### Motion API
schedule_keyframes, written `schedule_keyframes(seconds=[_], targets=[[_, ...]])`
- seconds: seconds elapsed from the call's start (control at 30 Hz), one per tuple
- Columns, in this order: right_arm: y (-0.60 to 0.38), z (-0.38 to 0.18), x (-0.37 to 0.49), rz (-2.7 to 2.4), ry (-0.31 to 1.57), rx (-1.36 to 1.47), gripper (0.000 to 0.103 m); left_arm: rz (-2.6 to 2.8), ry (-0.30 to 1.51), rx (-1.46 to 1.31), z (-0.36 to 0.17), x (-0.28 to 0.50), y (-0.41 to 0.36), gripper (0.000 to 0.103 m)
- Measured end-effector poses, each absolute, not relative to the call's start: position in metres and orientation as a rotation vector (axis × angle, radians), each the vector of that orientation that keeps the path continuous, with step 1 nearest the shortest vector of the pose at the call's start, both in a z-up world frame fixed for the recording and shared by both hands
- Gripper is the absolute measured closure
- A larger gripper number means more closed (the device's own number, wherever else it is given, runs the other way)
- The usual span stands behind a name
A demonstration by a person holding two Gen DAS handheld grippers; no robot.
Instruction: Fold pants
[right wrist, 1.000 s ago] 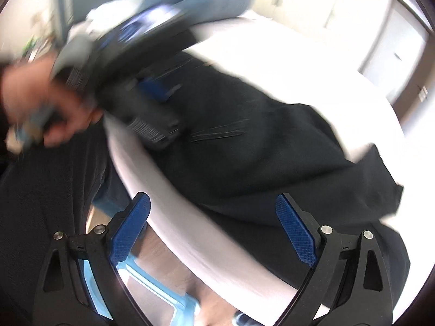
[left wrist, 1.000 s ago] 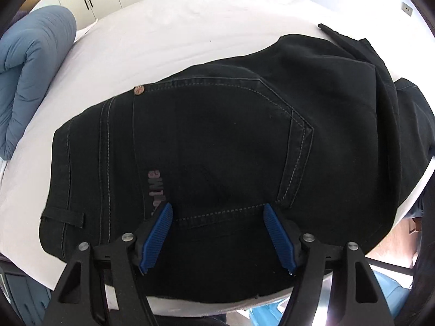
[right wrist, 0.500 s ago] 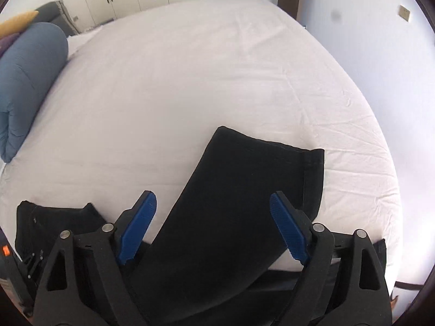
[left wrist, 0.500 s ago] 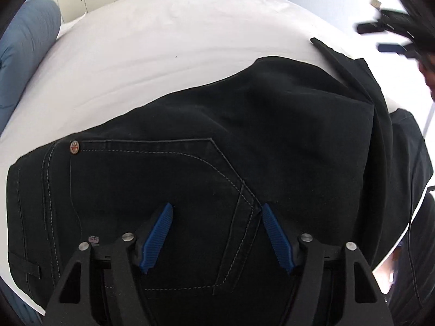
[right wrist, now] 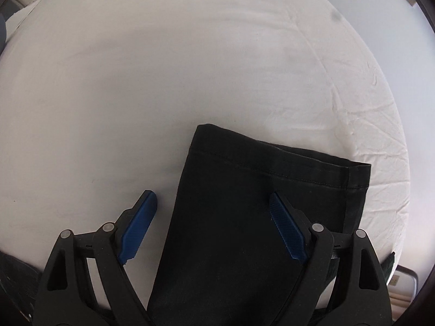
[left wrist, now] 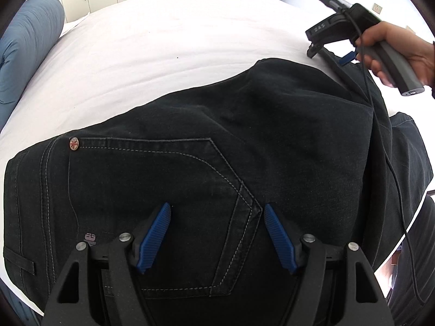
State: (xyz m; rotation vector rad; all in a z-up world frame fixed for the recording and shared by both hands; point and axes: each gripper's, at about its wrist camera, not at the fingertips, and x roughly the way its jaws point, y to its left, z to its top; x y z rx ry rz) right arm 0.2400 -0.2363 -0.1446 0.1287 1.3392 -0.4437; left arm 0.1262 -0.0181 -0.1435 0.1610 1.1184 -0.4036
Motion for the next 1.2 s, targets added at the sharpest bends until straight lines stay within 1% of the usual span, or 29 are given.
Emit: schedule_keyframes(seconds=[0.07,0.1,0.13,0.17,0.23,0.27,0.33,0.53,0.73,0.83,1.0,1.1,1.2], targets=[[-0.24,-0.147,0.242,-0.453,1.333,0.164,0.021,-0.404,1.116,0.162,-0.145,0.124,-0.02,0.03],[-0.241,-0.146,0.243,-0.451,1.329,0.173,0.03,-0.403,1.116,0.161,-0.145,0.124,-0.02,0.03],[-0.24,-0.145,0.244,-0.443,1.324,0.173,0.044,-0.403,1.115,0.162,-0.146,0.123,-0.02,0.03],[-0.239,-0.143,0.245,-0.435,1.318,0.17,0.051,-0.403,1.115,0.163,-0.146,0.123,-0.02,0.03],[-0.24,-0.138,0.246,-0.428,1.311,0.17,0.079,-0.401,1.115,0.163,-0.146,0.123,-0.021,0.03],[-0.242,-0.136,0.245,-0.425,1.307,0.179,0.083,-0.4,1.116,0.163,-0.146,0.123,-0.022,0.029],[-0.249,-0.13,0.241,-0.404,1.286,0.244,0.095,-0.398,1.117,0.164,-0.146,0.122,-0.022,0.029],[-0.276,-0.086,0.199,-0.368,1.117,0.379,0.098,-0.397,1.125,0.169,-0.147,0.124,-0.023,0.029],[-0.313,-0.022,0.095,-0.385,0.874,0.469,0.1,-0.389,1.14,0.183,-0.146,0.129,-0.026,0.028],[-0.322,-0.004,0.024,-0.425,0.787,0.524,0.1,-0.381,1.151,0.181,-0.147,0.133,-0.029,0.026],[-0.347,-0.016,-0.084,-0.509,0.69,0.664,0.1,-0.368,1.168,0.173,-0.15,0.14,-0.038,0.012],[-0.359,-0.043,-0.119,-0.546,0.683,0.729,0.1,-0.325,1.176,0.199,-0.151,0.142,-0.047,0.009],[-0.363,-0.068,-0.145,-0.555,0.695,0.782,0.1,-0.308,1.188,0.194,-0.152,0.145,-0.049,0.008]])
